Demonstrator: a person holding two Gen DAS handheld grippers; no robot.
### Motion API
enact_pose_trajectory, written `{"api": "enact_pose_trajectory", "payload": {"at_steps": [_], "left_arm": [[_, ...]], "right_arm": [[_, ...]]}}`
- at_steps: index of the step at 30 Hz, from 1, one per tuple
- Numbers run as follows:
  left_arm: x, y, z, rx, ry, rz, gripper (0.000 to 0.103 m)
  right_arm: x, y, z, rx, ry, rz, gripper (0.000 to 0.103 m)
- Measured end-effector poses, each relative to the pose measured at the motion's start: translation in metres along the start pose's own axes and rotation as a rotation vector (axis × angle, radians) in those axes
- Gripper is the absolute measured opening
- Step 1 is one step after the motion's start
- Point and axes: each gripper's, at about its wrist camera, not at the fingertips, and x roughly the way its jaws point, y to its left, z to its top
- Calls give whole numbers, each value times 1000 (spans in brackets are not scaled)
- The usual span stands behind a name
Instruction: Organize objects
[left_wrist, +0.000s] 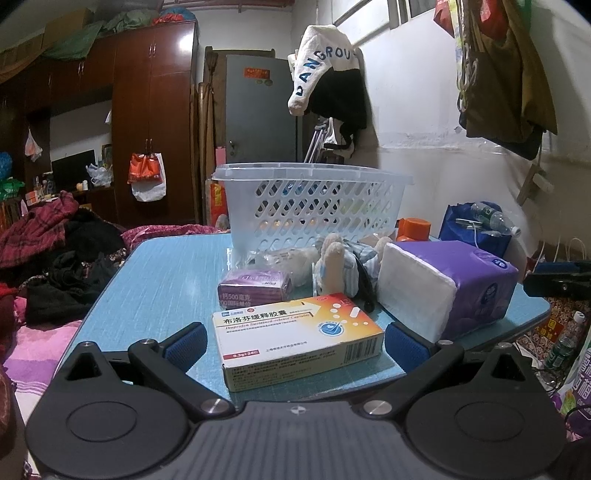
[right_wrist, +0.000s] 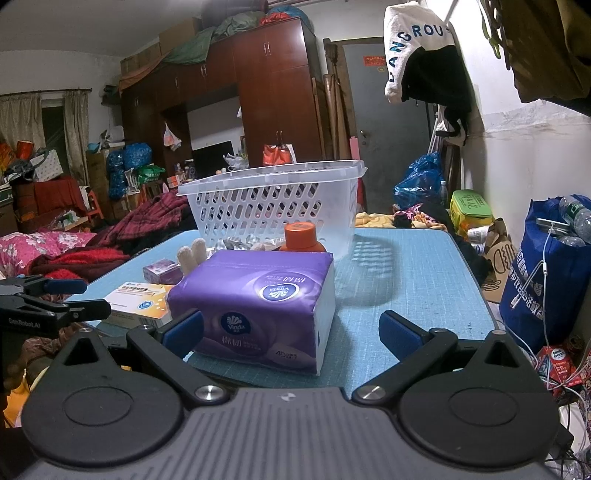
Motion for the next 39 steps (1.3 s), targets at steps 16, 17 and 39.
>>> {"api": "enact_pose_trajectory", "payload": {"at_steps": [16,17,39], "left_arm": [[-2,-3,1,28,-10,19,103],[-2,-4,1,30,-12,18,103],[20,-58,-5,132,-110,-199,87]], "right_arm": [[1,0,0,3,-6,-7,103],[1,0,0,3,-8,-9,103],[9,-33,-10,12,-70,84,102]]}}
